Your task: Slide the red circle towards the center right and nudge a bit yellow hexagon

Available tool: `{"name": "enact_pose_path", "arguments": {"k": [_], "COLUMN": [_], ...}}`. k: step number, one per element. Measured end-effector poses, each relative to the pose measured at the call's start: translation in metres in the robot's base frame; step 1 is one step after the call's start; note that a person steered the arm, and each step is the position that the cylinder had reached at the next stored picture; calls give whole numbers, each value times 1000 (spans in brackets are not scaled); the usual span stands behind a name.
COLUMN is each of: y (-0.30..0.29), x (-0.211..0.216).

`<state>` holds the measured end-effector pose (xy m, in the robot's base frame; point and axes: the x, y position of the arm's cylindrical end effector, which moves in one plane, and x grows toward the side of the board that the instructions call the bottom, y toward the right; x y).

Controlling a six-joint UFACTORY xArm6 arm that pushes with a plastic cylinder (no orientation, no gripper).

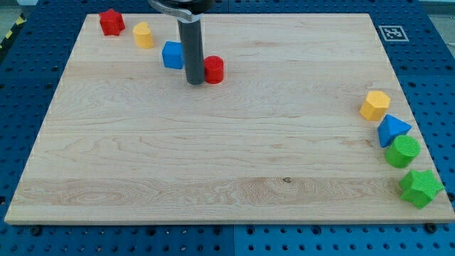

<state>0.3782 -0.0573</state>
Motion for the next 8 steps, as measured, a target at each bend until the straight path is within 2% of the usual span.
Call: {"name": "enact_pose_path", "arguments": {"k": [2, 3, 5, 8], "y": [-3, -4, 32, 56], "x": [-8, -33, -19, -6]}}
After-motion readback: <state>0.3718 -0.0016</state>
